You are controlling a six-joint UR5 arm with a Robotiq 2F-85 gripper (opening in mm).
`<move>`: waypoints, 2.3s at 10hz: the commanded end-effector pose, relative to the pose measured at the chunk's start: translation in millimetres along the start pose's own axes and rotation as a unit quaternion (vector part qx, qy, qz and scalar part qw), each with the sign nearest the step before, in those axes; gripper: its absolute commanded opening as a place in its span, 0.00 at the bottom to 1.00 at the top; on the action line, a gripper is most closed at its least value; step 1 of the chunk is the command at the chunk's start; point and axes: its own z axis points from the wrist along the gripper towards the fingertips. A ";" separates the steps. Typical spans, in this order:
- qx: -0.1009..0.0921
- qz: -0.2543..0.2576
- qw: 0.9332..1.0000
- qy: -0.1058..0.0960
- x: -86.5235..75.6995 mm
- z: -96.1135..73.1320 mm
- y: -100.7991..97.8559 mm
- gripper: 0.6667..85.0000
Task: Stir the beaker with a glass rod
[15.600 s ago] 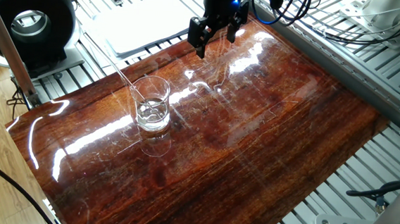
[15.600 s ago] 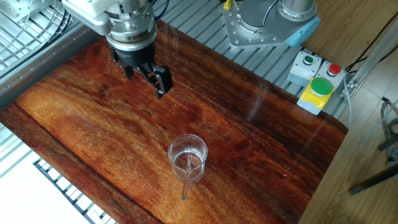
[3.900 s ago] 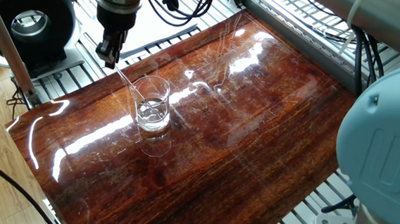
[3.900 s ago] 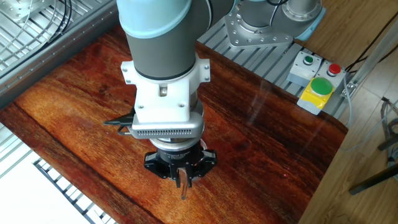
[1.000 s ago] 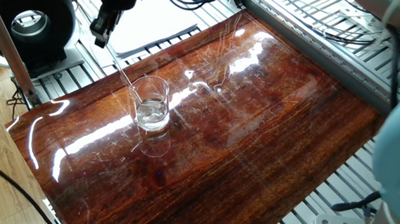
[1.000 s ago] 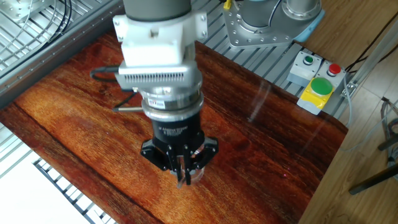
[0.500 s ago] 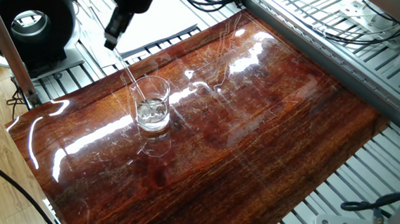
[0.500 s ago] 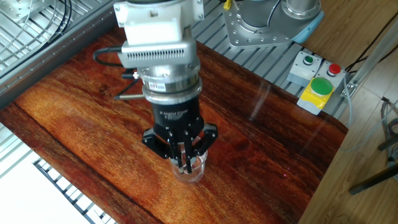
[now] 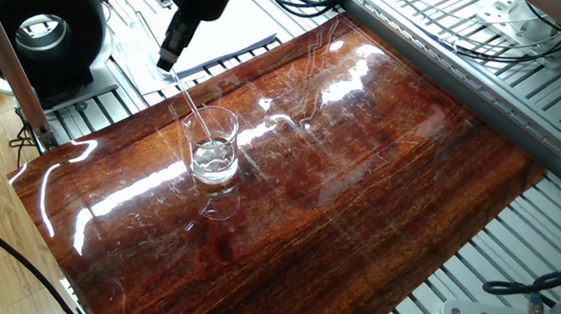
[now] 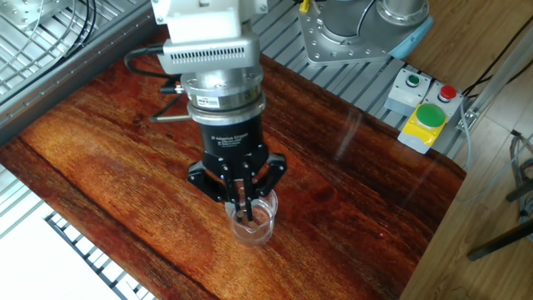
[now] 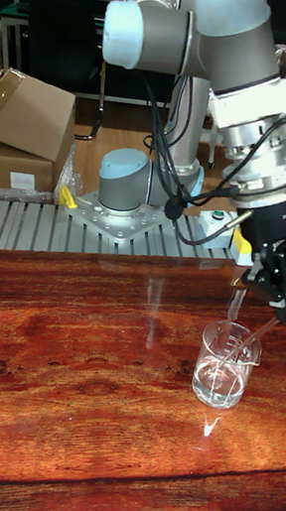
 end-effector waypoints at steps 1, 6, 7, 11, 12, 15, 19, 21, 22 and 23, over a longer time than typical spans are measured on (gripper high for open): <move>0.001 -0.013 1.000 -0.012 1.3 0.1 -10.1 0.00; 0.017 0.010 1.000 -0.024 -25.1 23.6 -15.7 0.00; 0.021 0.012 0.999 -0.026 -25.4 25.8 -12.8 0.00; 0.017 0.018 0.999 -0.026 -13.1 17.5 2.7 0.00; 0.011 0.017 0.999 -0.030 -11.4 15.8 6.0 0.00; -0.001 0.011 0.999 -0.043 -12.0 4.9 14.2 0.00; -0.013 0.002 0.998 -0.056 -7.1 -1.2 23.8 0.00; -0.014 -0.004 0.998 -0.058 0.4 -6.8 24.4 0.00; -0.016 -0.010 0.998 -0.057 4.7 -12.6 22.9 0.00; -0.018 -0.014 0.998 -0.057 7.9 -16.8 21.1 0.00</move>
